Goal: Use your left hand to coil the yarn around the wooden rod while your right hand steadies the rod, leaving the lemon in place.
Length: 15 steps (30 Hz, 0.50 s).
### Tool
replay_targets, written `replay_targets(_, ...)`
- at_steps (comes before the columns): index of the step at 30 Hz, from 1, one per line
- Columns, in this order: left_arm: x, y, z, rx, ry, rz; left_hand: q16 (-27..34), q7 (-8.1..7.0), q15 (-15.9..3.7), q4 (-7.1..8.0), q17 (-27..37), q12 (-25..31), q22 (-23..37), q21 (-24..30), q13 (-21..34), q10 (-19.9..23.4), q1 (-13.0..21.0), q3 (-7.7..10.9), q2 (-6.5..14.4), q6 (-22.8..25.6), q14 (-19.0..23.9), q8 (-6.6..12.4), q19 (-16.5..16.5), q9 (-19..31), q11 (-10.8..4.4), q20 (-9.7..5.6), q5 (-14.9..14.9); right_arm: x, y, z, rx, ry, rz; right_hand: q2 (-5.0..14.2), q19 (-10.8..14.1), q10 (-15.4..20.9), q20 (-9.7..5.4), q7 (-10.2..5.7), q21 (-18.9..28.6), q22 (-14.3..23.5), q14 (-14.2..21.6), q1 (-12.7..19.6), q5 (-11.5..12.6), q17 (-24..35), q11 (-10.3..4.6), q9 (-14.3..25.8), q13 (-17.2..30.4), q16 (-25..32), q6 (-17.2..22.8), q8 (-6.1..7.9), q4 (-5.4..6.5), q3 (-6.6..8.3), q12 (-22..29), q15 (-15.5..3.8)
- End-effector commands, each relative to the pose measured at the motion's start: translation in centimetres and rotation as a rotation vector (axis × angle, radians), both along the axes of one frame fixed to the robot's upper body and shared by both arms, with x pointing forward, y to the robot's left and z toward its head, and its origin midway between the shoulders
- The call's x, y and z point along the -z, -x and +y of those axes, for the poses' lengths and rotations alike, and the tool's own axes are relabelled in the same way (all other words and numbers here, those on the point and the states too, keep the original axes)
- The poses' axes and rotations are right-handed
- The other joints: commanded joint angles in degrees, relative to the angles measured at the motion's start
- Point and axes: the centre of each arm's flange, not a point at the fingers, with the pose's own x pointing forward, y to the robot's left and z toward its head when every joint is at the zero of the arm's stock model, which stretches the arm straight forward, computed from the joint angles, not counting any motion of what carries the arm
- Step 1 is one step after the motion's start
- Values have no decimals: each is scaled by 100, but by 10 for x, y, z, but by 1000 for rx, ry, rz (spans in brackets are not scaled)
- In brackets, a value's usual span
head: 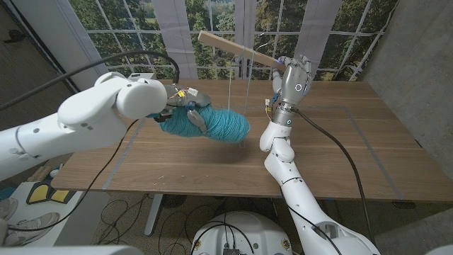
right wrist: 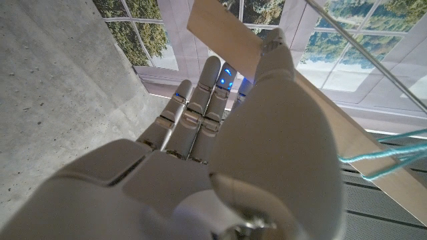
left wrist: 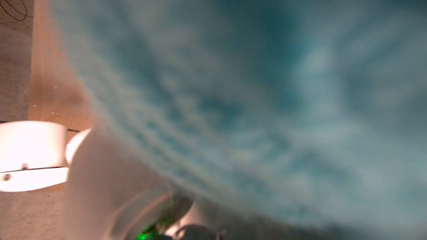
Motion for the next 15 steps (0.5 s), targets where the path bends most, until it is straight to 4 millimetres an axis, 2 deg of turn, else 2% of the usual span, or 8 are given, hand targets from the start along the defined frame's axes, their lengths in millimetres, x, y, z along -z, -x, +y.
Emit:
replay_targets(1, -20, 55, -23, 68, -48, -100, 1005, -527, -1125, 1461, 1433, 107, 331, 106, 3563, 237, 135, 1513, 567, 571, 1496, 39, 26, 17, -488, -690, 19, 4, -23, -28, 96, -74, 93, 757, -18, 573, -607, -265, 42, 1, 50, 734, 23, 29, -528, 17, 1279, -11, 382, -3, 14, -1, 18, -629)
replay_targets(2, -21, 55, -23, 65, -48, -99, 999, -526, -1128, 1461, 1427, 110, 329, 106, 3567, 237, 136, 1515, 571, 572, 1491, 38, 24, 15, -472, -690, 19, 4, -23, -28, 96, -75, 94, 760, -18, 576, -605, -261, 43, 1, 54, 737, 24, 31, -528, 16, 1282, -11, 385, -4, 13, 0, 21, -632)
replay_targets(6, -33, 82, -20, 30, -52, -179, 999, -531, -1133, 1452, 1416, 110, 328, 110, 3564, 237, 139, 1511, 569, 565, 1500, 38, 26, 20, -477, -690, 15, 9, -30, -39, 128, -102, 130, 756, -26, 577, -606, -262, 52, 0, 60, 736, 24, 46, -523, 23, 1287, -20, 386, -7, 20, -14, 15, -629)
replay_targets(11, -47, 105, -6, 9, 13, -251, 992, -536, -1136, 1440, 1406, 110, 316, 110, 3561, 238, 146, 1515, 570, 566, 1488, 37, 21, 22, -474, -690, 12, 14, -36, -48, 148, -120, 157, 762, -29, 581, -603, -261, 64, -1, 64, 747, 28, 57, -514, 23, 1288, -37, 381, -18, 23, -21, 8, -633)
replay_targets(15, -60, 116, 2, 4, 50, -280, 995, -535, -1131, 1443, 1409, 117, 321, 121, 3567, 243, 145, 1517, 575, 567, 1487, 36, 27, 22, -479, -690, 9, 19, -37, -50, 156, -112, 166, 761, -34, 570, -608, -265, 71, -2, 62, 750, 30, 64, -524, 20, 1292, -51, 382, -26, 26, -29, 0, -631)
